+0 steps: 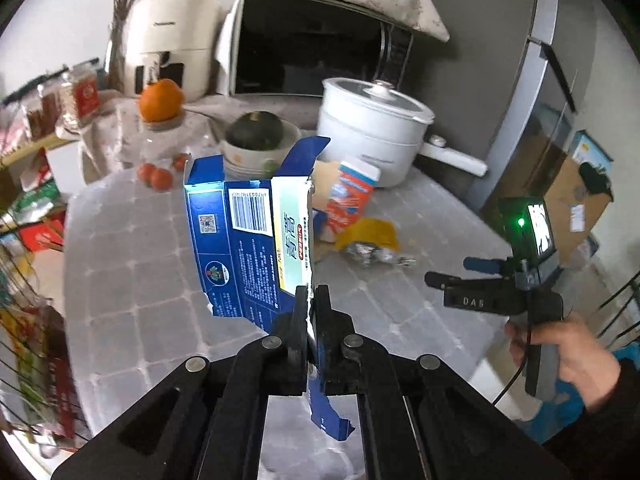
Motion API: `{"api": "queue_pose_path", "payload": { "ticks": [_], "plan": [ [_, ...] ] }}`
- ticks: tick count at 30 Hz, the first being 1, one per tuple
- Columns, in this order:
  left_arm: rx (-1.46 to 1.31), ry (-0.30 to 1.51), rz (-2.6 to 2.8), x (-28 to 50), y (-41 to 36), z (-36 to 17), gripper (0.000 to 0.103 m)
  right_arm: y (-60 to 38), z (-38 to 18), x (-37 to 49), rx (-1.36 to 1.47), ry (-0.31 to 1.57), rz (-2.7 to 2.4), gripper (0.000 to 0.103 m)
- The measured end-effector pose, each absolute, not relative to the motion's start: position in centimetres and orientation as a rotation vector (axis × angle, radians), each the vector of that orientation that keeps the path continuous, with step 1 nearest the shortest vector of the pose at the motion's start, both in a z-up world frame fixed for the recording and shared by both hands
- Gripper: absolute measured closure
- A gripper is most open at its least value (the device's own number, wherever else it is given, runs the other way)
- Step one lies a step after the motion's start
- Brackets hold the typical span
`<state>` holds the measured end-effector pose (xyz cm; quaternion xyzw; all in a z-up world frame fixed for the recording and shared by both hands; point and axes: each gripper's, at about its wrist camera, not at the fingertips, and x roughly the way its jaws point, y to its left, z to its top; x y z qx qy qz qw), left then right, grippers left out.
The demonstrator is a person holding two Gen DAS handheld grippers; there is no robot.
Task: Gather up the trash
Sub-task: 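Grasp the yellow chip bag with the right gripper while the left lifts the blue box, then carry blue box and yellow bag over the white bin and open both grippers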
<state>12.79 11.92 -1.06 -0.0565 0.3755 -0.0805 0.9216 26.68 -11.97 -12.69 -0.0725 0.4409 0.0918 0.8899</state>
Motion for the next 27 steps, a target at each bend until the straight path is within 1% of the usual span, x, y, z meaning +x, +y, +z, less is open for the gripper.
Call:
{"api": "queue_pose_path", "payload": {
  "ticks": [8, 11, 12, 14, 16, 17, 18, 19, 23, 27],
  "plan": [
    [-0.192, 0.778, -0.103, 13.5, 15.0, -1.3, 0.101, -8.5, -14.0, 30.4, -0.227, 0.867, 0.264, 0.022],
    [-0.206, 0.793, -0.090, 14.0, 15.5, -1.7, 0.101, -8.2, -14.5, 31.5, -0.236, 0.878, 0.266, 0.024],
    [-0.212, 0.798, -0.088, 14.2, 15.5, -1.8, 0.101, -8.4, -14.8, 31.8, -0.218, 0.886, 0.274, 0.026],
    [-0.214, 0.802, -0.091, 14.5, 15.3, -1.9, 0.101, -8.6, -15.5, 32.4, -0.183, 0.915, 0.292, 0.036],
    [-0.208, 0.799, -0.095, 14.6, 14.9, -1.7, 0.101, -8.7, -16.2, 32.9, -0.179, 0.949, 0.302, 0.061],
    [-0.206, 0.798, -0.096, 14.6, 14.7, -1.7, 0.101, -8.8, -16.4, 32.9, -0.182, 0.959, 0.302, 0.067],
    [-0.203, 0.797, -0.095, 14.6, 14.5, -1.7, 0.100, -9.0, -16.5, 32.9, -0.179, 0.969, 0.305, 0.085],
    [-0.201, 0.798, -0.095, 14.5, 14.4, -1.7, 0.100, -9.3, -16.5, 32.9, -0.171, 0.973, 0.308, 0.094],
    [-0.184, 0.804, -0.091, 14.3, 13.7, -1.8, 0.100, -10.3, -15.3, 31.9, -0.138, 0.952, 0.312, 0.095],
    [-0.167, 0.814, -0.099, 13.8, 13.2, -1.9, 0.100, -11.8, -12.3, 29.7, -0.147, 0.854, 0.307, 0.096]
  ]
}}
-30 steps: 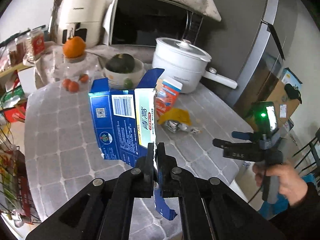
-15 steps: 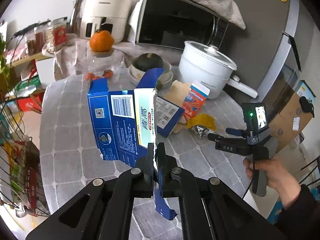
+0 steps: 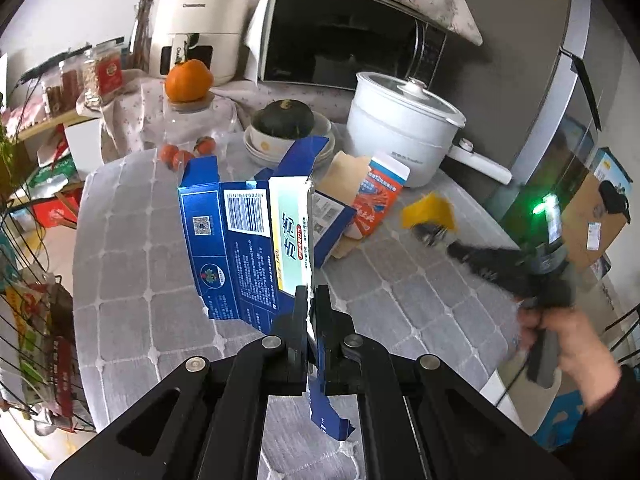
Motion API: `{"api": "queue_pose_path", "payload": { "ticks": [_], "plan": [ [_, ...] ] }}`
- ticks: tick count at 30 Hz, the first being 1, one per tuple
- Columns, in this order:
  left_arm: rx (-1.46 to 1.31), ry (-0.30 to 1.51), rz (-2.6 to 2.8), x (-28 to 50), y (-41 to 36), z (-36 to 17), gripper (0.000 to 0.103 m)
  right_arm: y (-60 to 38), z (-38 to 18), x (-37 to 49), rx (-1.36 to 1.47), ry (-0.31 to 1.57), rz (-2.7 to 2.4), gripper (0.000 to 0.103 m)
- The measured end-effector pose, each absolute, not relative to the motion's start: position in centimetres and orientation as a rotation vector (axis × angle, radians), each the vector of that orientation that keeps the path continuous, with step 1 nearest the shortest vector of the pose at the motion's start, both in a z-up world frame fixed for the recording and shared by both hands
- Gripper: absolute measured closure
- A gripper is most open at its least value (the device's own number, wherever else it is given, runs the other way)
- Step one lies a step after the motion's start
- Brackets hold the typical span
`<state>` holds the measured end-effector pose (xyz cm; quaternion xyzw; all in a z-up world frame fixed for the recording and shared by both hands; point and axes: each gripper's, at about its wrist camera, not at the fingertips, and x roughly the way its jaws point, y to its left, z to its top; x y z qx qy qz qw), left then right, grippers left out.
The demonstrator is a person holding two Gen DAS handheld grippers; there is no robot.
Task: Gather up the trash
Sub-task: 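Carry blue box and yellow bag over the white bin and open both grippers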
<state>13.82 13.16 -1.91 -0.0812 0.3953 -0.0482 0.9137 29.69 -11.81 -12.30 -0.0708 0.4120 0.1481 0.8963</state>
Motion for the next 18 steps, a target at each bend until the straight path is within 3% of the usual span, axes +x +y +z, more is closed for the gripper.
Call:
{"api": "queue_pose_path", "payload": {
  "ticks": [18],
  "plan": [
    [-0.084, 0.802, -0.259, 12.5, 7.0, -1.2, 0.100, -24.0, -3.6, 19.6, -0.088, 0.750, 0.255, 0.096]
  ]
}}
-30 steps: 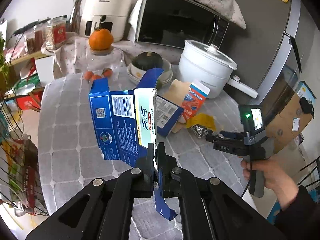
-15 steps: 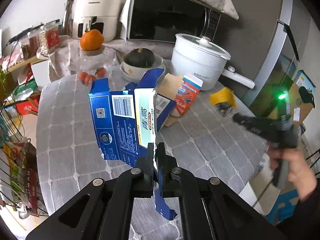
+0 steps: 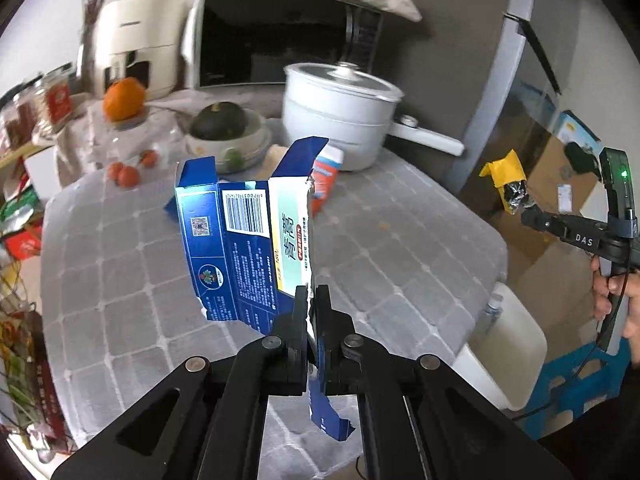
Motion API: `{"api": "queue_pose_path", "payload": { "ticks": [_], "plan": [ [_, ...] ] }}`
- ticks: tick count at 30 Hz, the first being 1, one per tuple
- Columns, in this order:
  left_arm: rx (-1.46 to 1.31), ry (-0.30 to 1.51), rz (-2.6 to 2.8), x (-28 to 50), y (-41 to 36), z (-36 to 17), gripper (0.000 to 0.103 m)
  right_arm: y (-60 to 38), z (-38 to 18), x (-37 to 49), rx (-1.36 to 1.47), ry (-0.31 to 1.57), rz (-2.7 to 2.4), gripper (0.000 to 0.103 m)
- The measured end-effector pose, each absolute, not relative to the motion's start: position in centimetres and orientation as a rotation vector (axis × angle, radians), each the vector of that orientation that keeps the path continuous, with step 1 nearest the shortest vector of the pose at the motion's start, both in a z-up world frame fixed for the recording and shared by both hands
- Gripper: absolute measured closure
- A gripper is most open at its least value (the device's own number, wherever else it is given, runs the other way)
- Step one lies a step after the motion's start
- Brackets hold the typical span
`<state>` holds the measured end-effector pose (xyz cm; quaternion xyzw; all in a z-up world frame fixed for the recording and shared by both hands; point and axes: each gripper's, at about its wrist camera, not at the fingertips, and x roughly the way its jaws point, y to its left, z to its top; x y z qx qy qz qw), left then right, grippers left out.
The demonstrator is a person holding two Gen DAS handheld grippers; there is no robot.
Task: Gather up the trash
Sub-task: 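Carry blue box and yellow bag over the white bin and open both grippers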
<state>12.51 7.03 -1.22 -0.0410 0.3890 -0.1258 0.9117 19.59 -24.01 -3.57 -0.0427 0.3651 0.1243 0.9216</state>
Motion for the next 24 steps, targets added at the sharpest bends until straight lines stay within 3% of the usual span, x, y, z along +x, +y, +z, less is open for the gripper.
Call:
{"api": "queue_pose_path", "payload": {
  "ticks": [24],
  "plan": [
    [0.095, 0.855, -0.717, 9.9, -18.5, -3.2, 0.100, -41.9, -5.5, 12.0, 0.077, 0.962, -0.053, 0.096]
  ]
}}
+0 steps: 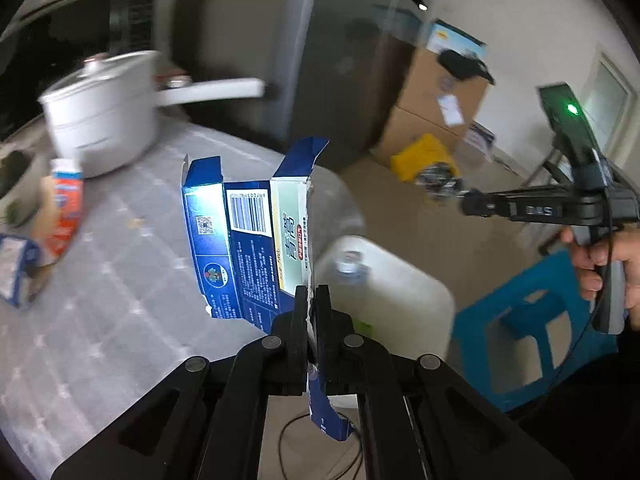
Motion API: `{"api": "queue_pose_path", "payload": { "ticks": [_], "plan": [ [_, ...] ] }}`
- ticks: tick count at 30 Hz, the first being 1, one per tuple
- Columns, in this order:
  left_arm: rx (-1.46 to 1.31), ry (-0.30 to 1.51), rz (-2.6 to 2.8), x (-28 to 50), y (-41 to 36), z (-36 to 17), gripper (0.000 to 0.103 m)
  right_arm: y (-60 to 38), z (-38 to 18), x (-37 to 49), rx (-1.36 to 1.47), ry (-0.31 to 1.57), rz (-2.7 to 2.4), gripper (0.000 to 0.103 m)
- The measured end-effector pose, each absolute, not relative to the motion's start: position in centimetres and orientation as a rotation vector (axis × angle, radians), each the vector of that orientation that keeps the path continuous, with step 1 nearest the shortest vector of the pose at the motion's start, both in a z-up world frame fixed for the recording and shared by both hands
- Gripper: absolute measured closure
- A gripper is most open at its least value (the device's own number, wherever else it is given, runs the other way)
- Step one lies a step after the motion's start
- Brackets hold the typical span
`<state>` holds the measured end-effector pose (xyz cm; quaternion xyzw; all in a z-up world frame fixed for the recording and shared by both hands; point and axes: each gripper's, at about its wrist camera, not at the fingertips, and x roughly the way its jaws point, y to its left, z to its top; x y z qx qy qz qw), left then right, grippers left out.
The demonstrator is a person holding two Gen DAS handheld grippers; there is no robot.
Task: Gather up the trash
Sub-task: 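Carry blue box and yellow bag over the white bin and open both grippers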
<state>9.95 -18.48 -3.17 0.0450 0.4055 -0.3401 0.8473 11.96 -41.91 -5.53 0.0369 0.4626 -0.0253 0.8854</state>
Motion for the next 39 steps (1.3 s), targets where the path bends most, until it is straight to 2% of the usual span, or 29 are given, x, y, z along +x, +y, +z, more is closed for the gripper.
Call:
{"api": "queue_pose_path", "payload": {
  "ticks": [11, 18, 20, 21, 22, 24, 33, 36, 38, 39],
  "plan": [
    [-0.056, 0.925, -0.947, 9.4, -24.1, -5.0, 0.100, -45.0, -8.2, 11.3, 0.109, 1.057, -0.082, 0.096],
    [-0.107, 1.064, -0.955, 11.1, -24.2, -8.0, 0.098, -45.8, -9.4, 11.2, 0.103, 1.104, -0.099, 0.096],
    [-0.128, 1.111, -0.966, 11.6, -23.8, -8.6, 0.091, -45.8, -9.7, 11.2, 0.102, 1.119, -0.092, 0.095],
    [-0.121, 1.118, -0.947, 11.7, -23.7, -8.7, 0.080, -45.7, -9.8, 11.4, 0.102, 1.127, -0.090, 0.095],
    [-0.110, 1.115, -0.927, 11.8, -23.5, -8.6, 0.059, -45.6, -10.0, 11.5, 0.100, 1.133, -0.088, 0.095],
    [-0.115, 1.107, -0.906, 12.0, -23.0, -8.4, 0.033, -45.4, -10.1, 11.6, 0.094, 1.142, -0.084, 0.095],
    [-0.045, 1.085, -0.801, 12.8, -19.8, -7.4, 0.019, -43.7, -11.4, 11.9, 0.042, 1.216, -0.061, 0.094],
    [-0.007, 1.077, -0.756, 13.0, -18.4, -7.4, 0.014, -43.3, -11.8, 12.2, 0.038, 1.233, -0.051, 0.091],
    [0.018, 1.067, -0.722, 13.0, -17.1, -7.4, 0.012, -43.0, -12.1, 12.5, 0.052, 1.248, -0.037, 0.073],
    [0.026, 1.063, -0.705, 13.0, -16.4, -7.4, 0.011, -42.9, -12.2, 12.7, 0.061, 1.255, -0.044, 0.055]
  ]
}}
